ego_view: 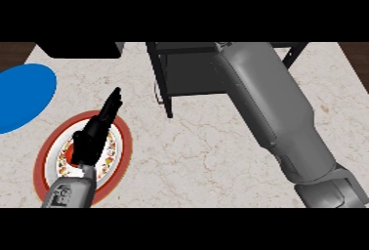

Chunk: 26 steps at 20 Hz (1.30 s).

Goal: Pick the cupcake from the tray and place it in the tiered shelf

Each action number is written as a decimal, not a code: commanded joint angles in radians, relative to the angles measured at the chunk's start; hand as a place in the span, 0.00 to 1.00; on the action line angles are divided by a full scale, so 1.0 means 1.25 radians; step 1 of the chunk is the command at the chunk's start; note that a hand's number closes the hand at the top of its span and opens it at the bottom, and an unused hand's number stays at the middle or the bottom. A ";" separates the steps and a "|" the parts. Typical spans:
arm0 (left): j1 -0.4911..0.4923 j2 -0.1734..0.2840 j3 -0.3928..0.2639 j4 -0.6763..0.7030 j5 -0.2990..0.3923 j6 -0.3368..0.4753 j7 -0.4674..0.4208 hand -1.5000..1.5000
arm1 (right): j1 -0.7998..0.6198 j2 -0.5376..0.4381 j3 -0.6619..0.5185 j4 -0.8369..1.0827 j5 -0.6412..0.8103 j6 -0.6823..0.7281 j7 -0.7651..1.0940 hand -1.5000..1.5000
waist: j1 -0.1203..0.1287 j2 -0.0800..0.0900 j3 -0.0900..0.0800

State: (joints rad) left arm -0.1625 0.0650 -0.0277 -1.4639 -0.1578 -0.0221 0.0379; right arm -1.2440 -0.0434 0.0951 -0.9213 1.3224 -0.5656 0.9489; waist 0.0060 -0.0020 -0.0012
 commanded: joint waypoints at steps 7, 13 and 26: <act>-0.009 0.022 0.025 -0.010 0.024 -0.026 0.002 0.50 | 0.083 0.033 0.014 -0.094 0.078 -0.013 0.168 0.00 | 0.001 -0.001 0.001; 0.047 0.022 0.017 -0.041 0.029 -0.035 -0.002 0.50 | 0.100 0.034 -0.064 -0.166 0.010 -0.040 0.053 0.00 | 0.002 0.000 0.001; -0.014 -0.006 0.012 0.025 0.000 -0.001 -0.008 0.50 | 0.034 -0.003 -0.163 -0.362 -0.079 -0.068 0.080 0.00 | -0.010 -0.002 0.001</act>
State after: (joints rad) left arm -0.1786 0.0660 -0.0098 -1.4341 -0.1588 -0.0253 0.0194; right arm -1.1801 -0.0199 -0.0466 -1.2834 1.2433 -0.6027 1.0026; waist -0.0004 -0.0022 -0.0001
